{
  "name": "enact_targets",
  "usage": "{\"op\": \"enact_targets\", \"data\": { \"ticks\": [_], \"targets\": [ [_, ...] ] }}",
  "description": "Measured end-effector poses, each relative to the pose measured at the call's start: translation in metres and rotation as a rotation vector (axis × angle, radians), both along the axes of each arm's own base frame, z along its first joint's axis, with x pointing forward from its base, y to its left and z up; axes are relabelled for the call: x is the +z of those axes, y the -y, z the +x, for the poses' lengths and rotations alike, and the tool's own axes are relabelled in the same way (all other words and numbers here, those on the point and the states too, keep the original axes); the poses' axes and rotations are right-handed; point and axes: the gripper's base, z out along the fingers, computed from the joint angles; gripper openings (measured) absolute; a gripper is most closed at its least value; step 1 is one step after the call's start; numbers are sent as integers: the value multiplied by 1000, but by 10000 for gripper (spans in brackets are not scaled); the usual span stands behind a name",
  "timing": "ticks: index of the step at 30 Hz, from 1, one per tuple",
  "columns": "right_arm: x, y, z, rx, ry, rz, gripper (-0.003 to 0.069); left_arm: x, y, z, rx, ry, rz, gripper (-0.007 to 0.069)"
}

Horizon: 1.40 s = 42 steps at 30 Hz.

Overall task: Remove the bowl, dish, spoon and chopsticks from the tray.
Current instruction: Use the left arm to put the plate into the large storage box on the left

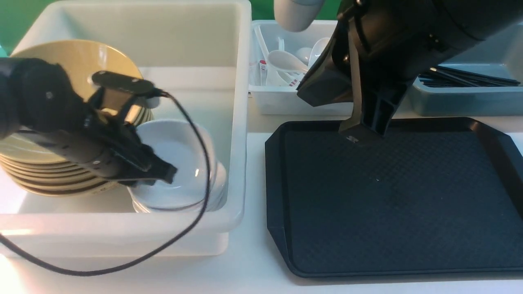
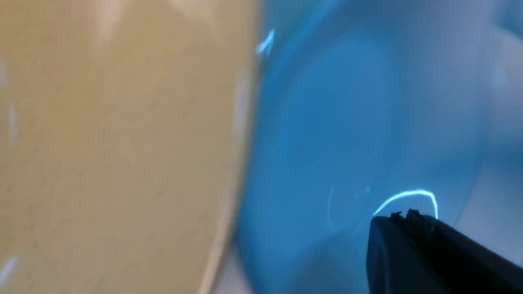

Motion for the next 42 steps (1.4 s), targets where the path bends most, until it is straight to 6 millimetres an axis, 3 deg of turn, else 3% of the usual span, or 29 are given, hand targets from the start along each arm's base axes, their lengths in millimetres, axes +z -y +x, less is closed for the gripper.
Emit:
{"op": "enact_targets", "data": {
  "ticks": [4,5,8,11,18,27,34,39,42],
  "targets": [
    [0,0,0,1,1,-1,45,36,19,7,-76,88,18,-9],
    [0,0,0,1,1,-1,45,38,20,7,-81,96,22,-9],
    [0,0,0,0,4,-4,45,72,22,18,-85,213,49,-9],
    [0,1,1,-3,9,-10,45,84,19,26,-91,258,111,-9],
    [-1,2,1,-5,6,-27,45,75,12,14,-89,94,192,-8],
    [-1,4,2,-12,20,-49,45,49,-13,-49,113,245,29,-8],
    [0,3,3,-15,41,-35,45,32,-16,-50,216,166,26,18],
    [0,3,3,-15,39,-38,45,16,-13,-37,255,53,89,167],
    [-1,4,3,-15,32,-48,45,8,-9,-26,295,28,77,298]
  ]
}}
